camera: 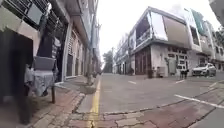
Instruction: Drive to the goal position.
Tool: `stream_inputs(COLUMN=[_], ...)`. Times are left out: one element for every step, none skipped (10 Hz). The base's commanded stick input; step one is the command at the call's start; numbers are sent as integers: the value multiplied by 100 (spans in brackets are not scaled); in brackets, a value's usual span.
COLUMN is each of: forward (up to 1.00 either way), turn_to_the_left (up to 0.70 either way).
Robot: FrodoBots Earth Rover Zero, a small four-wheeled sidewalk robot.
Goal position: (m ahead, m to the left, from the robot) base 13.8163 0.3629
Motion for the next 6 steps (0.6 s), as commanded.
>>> stream_inputs(forward=[48, 48, 48, 48, 48, 48], turn_to_the_left=[0, 0, 0, 0, 0, 0])
